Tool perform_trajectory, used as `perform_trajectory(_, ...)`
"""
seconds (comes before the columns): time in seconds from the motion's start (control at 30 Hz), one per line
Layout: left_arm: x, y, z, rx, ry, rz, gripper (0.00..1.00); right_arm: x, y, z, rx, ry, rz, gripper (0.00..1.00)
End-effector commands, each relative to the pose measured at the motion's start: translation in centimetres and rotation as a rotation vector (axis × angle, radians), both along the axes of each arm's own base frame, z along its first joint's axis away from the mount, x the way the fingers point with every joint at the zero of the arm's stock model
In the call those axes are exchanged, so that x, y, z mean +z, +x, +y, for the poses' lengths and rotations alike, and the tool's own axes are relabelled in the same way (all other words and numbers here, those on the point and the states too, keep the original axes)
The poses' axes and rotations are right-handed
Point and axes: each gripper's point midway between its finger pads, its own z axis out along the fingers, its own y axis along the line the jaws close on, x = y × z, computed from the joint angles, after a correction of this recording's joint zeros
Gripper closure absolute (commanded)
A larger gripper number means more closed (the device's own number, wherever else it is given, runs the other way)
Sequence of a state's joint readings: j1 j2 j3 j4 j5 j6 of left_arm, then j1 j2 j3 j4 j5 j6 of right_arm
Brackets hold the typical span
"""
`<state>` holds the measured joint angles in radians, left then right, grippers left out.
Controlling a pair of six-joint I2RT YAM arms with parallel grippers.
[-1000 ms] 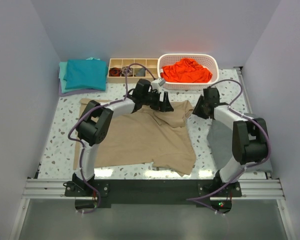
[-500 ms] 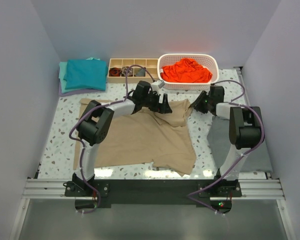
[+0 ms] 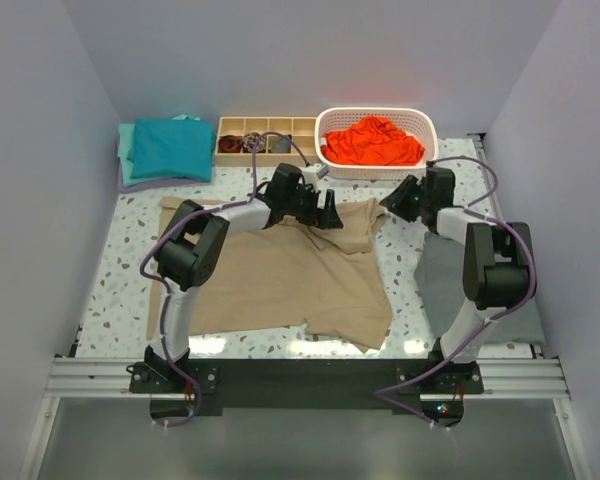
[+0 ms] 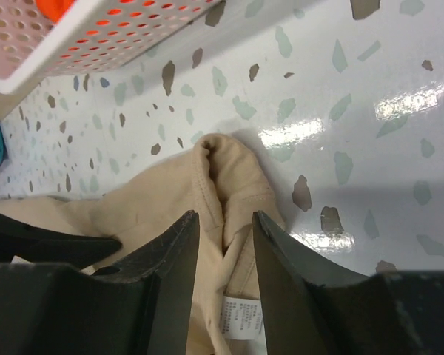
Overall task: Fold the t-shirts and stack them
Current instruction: Flatten the tshirt out
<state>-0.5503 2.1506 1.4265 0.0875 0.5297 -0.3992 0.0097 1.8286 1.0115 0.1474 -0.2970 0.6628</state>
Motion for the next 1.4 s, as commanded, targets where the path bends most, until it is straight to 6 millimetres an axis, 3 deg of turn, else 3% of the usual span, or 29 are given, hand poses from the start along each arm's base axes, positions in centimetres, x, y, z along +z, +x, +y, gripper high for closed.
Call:
perform_trajectory(0.0,-0.9,0.3,0.4,-0.011,0.014,-0.013,0.11,4.2,1.0,-1.0,-0.039,-0.027,-0.09,0.59)
perform_trajectory(0.27,-1.0,0.7,0.9,0.007,0.024,-0.02,0.11,-1.0,1.0,-0.5,0.02,-0.036,0.077,0.61)
perform_trajectory(0.43,-0.5,1.7,2.6,0.066,0.041,-0.037,0.11,-2.3,0.3,-0.3,0.042,-0.033,0.121,0.63)
perform_trajectory(0.77,3.8,2.7,4.5,0.127,0.004,-0.116,0.11,-4.0,0.2,1.8,0.116,0.076,0.167,0.68)
perform_trajectory(0.83,4.4,3.0,5.1,0.159,0.019,-0.137,0.1,-4.3,0.1,2.2,0.131,0.106,0.18,0.73)
perform_trajectory(0.9,5.5,3.3,6.2,0.205,0.039,-0.167,0.09,-4.2,0.2,2.5,0.138,0.113,0.18,0.84)
perform_trajectory(0.97,6.4,3.8,8.1,0.287,0.079,-0.197,0.08,-4.1,0.3,2.5,0.141,0.112,0.176,0.98)
perform_trajectory(1.0,6.8,4.3,9.5,0.334,0.093,-0.21,0.07,-4.0,0.3,2.4,0.14,0.108,0.172,1.0)
perform_trajectory(1.03,8.1,5.0,11.5,0.43,0.124,-0.252,0.06,-4.0,0.4,2.3,0.135,0.101,0.169,1.0)
perform_trajectory(1.07,7.3,4.8,13.4,0.486,0.168,-0.244,0.05,-3.4,0.4,2.2,0.133,0.095,0.155,1.0)
perform_trajectory(1.13,8.3,5.9,18.9,0.67,0.232,-0.27,0.02,-2.9,0.4,1.7,0.115,0.061,0.122,1.0)
perform_trajectory(1.17,7.3,5.6,21.0,0.724,0.27,-0.252,0.02,-1.1,0.6,1.4,0.108,0.045,0.078,1.0)
perform_trajectory(1.2,7.3,5.9,24.2,0.811,0.294,-0.241,0.02,-0.6,0.5,1.1,0.106,0.024,0.068,1.0)
perform_trajectory(1.27,6.9,5.7,28.7,0.929,0.361,-0.228,0.01,1.1,-0.1,0.1,0.072,-0.028,0.048,1.0)
perform_trajectory(1.37,6.1,5.7,31.8,1.005,0.463,-0.234,0.0,2.5,-1.0,-0.4,0.065,-0.064,0.036,1.0)
